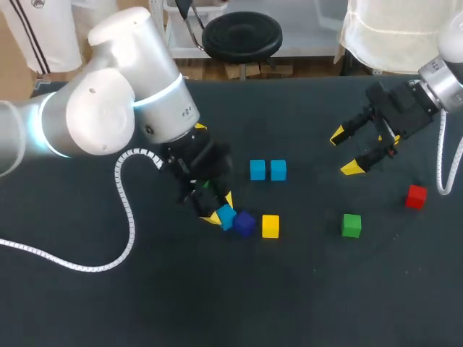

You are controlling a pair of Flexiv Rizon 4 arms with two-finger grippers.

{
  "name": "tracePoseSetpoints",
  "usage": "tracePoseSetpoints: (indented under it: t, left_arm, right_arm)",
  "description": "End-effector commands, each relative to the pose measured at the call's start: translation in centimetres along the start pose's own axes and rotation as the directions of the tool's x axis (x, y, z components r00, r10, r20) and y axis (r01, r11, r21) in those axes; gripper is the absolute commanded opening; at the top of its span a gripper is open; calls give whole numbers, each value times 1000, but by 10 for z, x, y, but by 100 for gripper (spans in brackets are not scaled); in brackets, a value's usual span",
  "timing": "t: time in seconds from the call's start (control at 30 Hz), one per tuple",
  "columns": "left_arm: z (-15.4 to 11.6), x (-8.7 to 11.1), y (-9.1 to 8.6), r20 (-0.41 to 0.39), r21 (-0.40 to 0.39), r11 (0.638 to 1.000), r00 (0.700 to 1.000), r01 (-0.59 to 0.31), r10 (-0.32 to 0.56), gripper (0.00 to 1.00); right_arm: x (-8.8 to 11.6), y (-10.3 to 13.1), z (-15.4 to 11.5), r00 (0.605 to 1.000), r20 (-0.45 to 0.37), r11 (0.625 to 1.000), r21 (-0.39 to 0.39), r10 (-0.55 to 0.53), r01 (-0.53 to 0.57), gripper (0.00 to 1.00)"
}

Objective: Place the blue cubes, place green cubes on the blue cubes, place the yellow cubes on the green cubes, then place the red cubes on the yellow cubes, and place purple cube on the red cubes.

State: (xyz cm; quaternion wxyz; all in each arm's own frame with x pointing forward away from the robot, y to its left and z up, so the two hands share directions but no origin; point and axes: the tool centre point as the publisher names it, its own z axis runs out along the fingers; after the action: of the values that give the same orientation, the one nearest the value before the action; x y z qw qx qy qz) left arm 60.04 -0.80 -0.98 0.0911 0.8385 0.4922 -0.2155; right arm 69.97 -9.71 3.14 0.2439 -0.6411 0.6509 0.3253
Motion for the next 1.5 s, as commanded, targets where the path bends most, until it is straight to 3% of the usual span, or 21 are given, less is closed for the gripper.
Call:
tracePoseSetpoints:
  t: [0.03, 0.23, 0.47, 0.67, 1.23, 1.5]
  left_arm:
    - [-1, 2, -5, 4, -7, 1000, 1000, 0, 0, 0]
    - [-4, 2, -11, 5, -40, 998, 999, 46, -46, 0]
    - [-8, 7, -18, 22, -88, 974, 978, 210, -209, 0]
    - [-12, 7, -16, 29, -98, 952, 957, 291, -289, 0]
    - [-34, -5, 14, 30, -138, 955, 965, 263, -261, 0]
    - [-46, -5, 24, -1, -152, 932, 943, 328, -332, 0]
  right_arm:
    - [0, 0, 0, 1000, 1, 1000, 0, -1, 1, 100]
    - [0, 0, 0, 1000, 1, 1000, 0, -1, 1, 100]
    - [0, 0, 0, 1000, 1, 1000, 0, -1, 1, 100]
    - [0, 0, 0, 1000, 1, 1000, 0, -1, 1, 100]
    - [0, 0, 0, 1000, 1, 1000, 0, -1, 1, 100]
    - [0, 0, 0, 1000, 1, 1000, 0, -1, 1, 100]
